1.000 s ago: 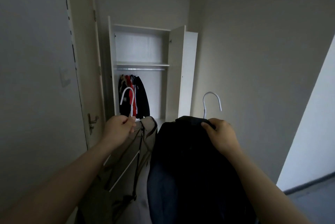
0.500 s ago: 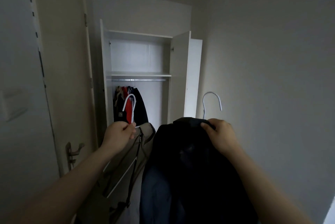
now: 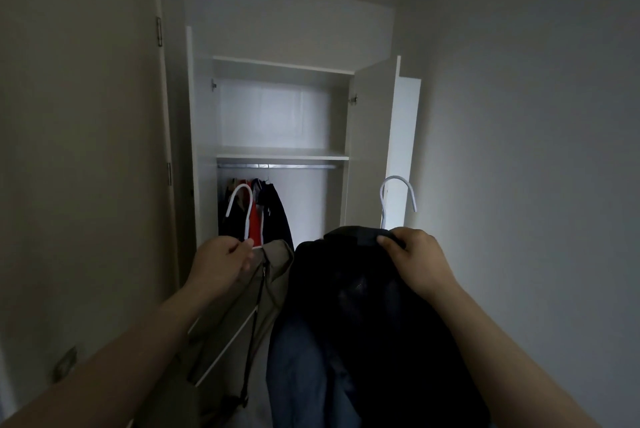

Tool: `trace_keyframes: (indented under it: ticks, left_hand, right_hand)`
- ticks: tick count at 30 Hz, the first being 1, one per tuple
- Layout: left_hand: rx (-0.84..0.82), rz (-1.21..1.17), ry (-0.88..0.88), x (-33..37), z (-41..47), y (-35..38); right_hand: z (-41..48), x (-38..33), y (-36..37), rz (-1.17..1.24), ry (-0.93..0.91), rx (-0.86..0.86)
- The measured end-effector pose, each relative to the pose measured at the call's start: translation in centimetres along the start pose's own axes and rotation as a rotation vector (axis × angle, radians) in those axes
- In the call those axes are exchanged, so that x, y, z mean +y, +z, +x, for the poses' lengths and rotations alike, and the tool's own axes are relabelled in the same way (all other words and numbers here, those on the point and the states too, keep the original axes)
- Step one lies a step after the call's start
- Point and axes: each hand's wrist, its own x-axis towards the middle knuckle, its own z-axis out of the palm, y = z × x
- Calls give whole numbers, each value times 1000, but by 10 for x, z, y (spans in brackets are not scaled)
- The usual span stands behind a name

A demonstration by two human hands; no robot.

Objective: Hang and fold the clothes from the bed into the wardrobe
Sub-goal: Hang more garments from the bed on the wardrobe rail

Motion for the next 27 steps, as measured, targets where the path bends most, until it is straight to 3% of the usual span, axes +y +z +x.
trace_keyframes:
  ticks: [16, 27]
  left_hand:
    - [22, -12, 20, -87, 273, 77]
    - [106, 109, 6, -126, 457, 144]
  right_hand:
    - [267, 17, 131, -7, -69, 10]
    - [468, 83, 217, 52, -161, -22]
